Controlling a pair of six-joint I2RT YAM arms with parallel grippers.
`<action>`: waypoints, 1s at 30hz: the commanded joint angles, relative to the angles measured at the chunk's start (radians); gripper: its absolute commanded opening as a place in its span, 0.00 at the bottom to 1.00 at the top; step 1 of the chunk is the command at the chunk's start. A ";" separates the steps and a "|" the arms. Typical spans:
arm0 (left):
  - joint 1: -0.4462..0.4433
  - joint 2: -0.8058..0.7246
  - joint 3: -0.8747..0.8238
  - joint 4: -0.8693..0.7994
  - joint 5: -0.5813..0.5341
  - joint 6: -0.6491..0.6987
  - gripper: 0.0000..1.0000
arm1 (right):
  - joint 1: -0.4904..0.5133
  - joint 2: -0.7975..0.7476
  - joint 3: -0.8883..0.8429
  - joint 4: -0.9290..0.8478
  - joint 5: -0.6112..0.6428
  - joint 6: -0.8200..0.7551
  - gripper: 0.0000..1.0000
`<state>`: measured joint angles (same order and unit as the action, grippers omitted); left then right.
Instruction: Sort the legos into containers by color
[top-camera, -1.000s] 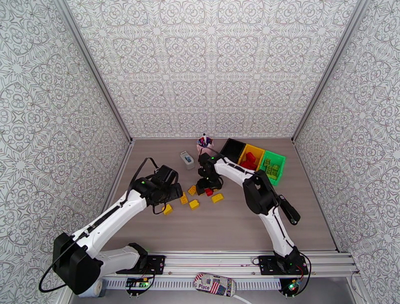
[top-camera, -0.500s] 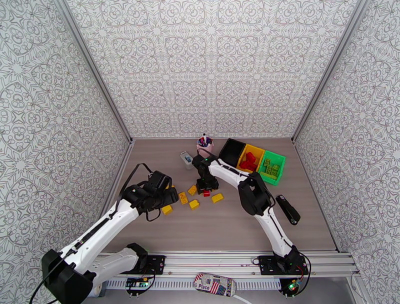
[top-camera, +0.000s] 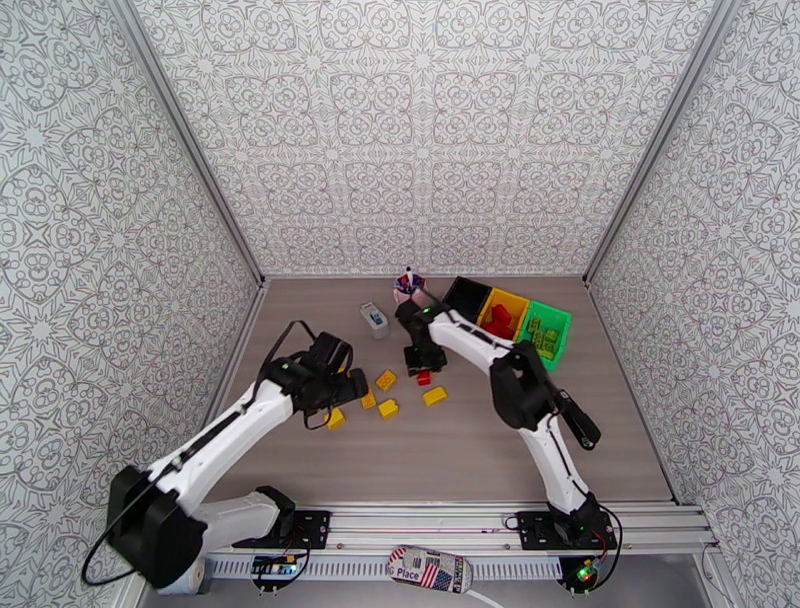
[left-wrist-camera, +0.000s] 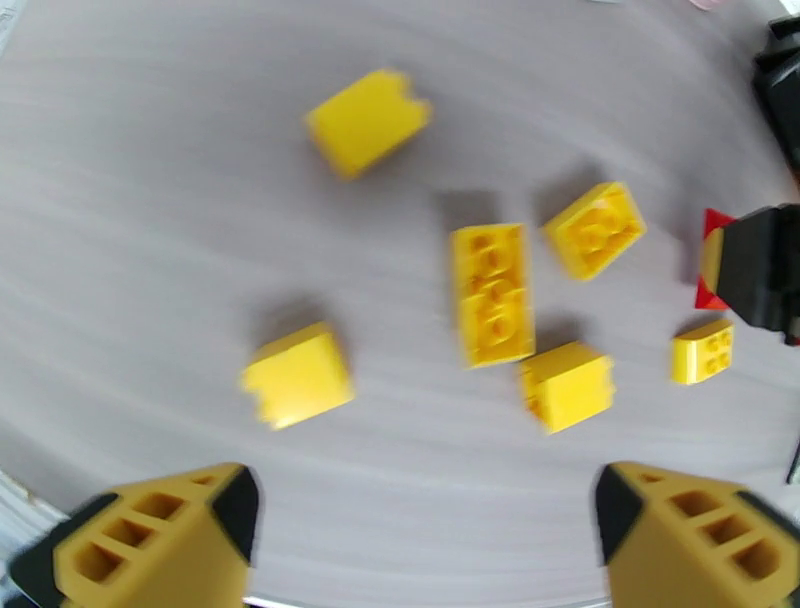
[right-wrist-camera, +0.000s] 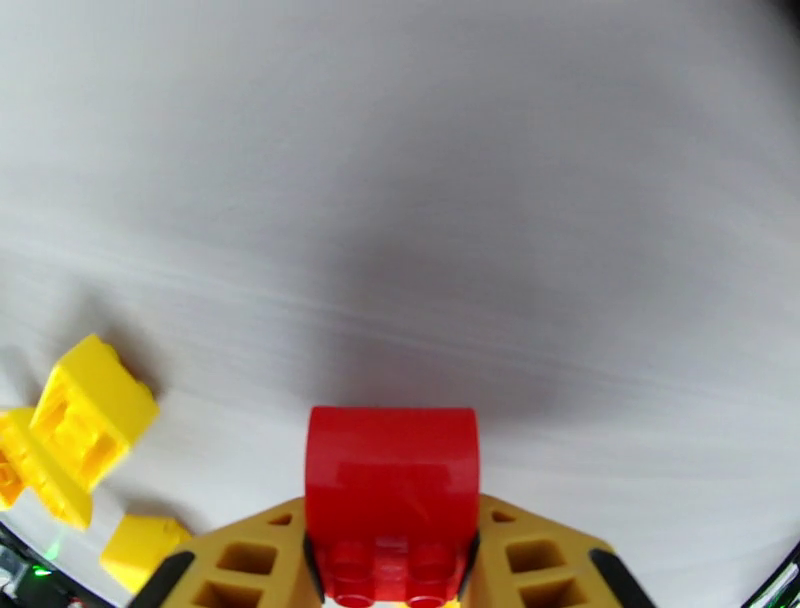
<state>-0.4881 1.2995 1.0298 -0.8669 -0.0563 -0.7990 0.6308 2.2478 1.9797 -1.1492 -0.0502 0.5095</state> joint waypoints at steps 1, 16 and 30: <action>-0.006 0.094 0.113 0.124 0.083 0.069 0.99 | -0.085 -0.115 -0.028 0.017 -0.007 0.014 0.30; -0.106 0.597 0.755 0.020 0.158 0.285 0.94 | -0.453 0.082 0.488 -0.233 0.024 -0.068 0.34; -0.147 0.562 0.663 0.007 0.157 0.281 0.88 | -0.511 0.143 0.551 -0.212 -0.042 -0.072 0.67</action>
<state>-0.6266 1.9110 1.7290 -0.8413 0.0898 -0.5255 0.1169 2.4573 2.5671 -1.3705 -0.0681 0.4480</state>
